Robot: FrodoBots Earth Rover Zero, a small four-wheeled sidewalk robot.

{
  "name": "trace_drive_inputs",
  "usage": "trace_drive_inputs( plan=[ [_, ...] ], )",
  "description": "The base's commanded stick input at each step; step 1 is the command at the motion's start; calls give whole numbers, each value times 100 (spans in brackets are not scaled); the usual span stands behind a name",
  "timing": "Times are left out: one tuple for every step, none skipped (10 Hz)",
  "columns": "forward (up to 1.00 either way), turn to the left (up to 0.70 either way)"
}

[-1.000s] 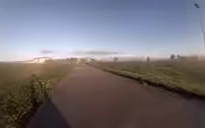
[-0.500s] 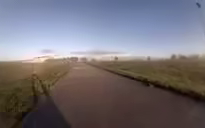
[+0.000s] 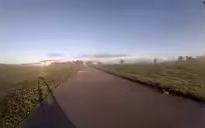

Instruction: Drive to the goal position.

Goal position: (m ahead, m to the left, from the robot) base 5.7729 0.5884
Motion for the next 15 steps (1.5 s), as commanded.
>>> trace_drive_inputs(
  plan=[
    [70, 0],
    [70, 0],
    [70, 0],
    [70, 0],
    [70, 0],
    [70, 0],
    [70, 0],
    [70, 0],
    [70, 0],
    [70, 0],
    [70, 0],
    [70, 0],
    [70, 0],
    [70, 0],
    [70, 0]
  ],
)
